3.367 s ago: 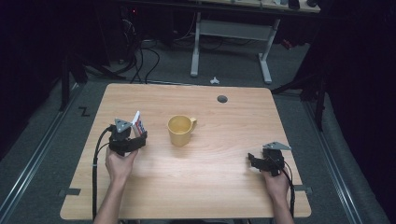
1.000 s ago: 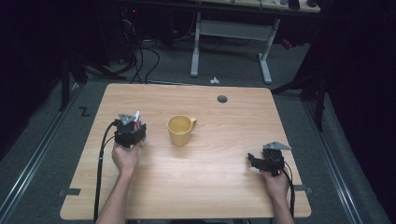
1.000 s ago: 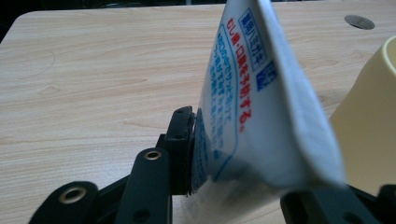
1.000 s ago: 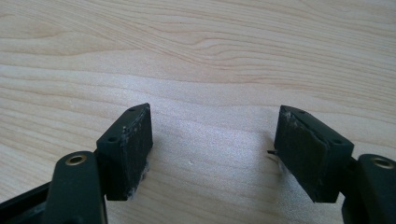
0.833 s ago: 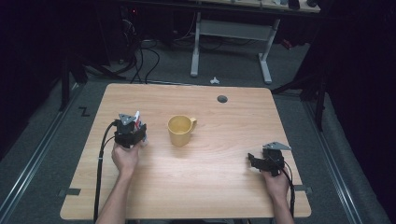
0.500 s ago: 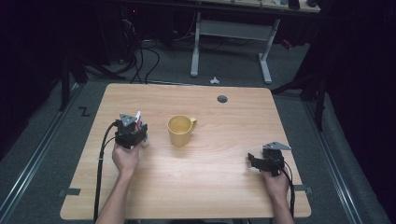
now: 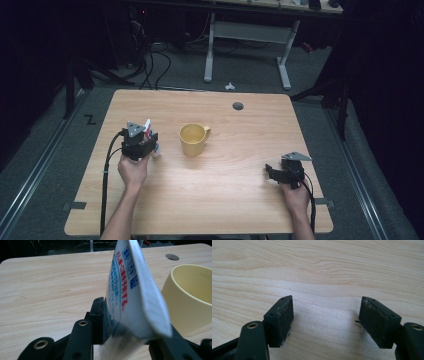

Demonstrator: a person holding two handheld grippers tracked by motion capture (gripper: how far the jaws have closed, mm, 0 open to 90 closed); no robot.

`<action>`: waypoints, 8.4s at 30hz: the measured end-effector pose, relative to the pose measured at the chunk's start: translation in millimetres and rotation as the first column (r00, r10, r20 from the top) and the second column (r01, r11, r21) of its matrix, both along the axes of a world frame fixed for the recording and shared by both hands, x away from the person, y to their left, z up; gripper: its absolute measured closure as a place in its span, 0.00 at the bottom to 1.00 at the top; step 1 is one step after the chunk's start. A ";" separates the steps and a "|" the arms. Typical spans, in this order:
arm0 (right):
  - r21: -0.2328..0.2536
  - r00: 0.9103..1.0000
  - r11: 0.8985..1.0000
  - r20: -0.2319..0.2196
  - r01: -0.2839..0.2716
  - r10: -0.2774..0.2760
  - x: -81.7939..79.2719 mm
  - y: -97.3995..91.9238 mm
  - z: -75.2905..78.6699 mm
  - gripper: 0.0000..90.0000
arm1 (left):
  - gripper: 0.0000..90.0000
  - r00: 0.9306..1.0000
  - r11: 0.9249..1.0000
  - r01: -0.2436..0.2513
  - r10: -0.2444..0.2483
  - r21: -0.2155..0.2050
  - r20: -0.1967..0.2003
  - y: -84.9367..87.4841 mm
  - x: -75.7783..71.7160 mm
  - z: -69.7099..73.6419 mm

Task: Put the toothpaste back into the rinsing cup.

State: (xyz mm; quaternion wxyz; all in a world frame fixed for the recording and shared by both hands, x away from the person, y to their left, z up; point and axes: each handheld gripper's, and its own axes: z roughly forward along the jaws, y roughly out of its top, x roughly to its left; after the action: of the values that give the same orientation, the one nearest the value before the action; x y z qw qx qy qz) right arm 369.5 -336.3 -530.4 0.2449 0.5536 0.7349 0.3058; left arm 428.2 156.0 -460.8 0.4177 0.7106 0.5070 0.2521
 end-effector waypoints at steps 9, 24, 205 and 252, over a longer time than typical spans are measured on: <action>0.000 1.000 1.000 0.000 0.000 0.000 0.0 0.0 0.0 0.31 | 0.74 1.000 1.000 0.015 -0.016 0.008 0.002 1.1 -8.4 6.7; 0.000 1.000 1.000 -0.001 0.000 0.000 -0.2 0.0 0.1 0.31 | 0.74 0.998 0.998 0.058 -0.058 -0.016 0.009 -7.7 -11.2 16.5; 0.002 1.000 1.000 -0.001 -0.004 0.004 -1.0 0.8 0.0 0.31 | 0.74 0.964 0.962 0.267 -0.267 0.056 -0.020 -119.9 41.2 22.0; 0.001 1.000 1.000 -0.002 -0.007 0.007 -1.1 0.8 0.0 0.31 | 0.53 0.963 0.960 0.268 -0.266 0.084 -0.031 -118.7 43.5 17.2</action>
State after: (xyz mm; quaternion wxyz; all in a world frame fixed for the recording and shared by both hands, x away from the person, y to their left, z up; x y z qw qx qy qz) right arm 368.4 -335.5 -530.3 0.2430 0.5516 0.7368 0.3064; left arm 471.6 37.2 -443.6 0.4117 0.7924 0.3990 0.2083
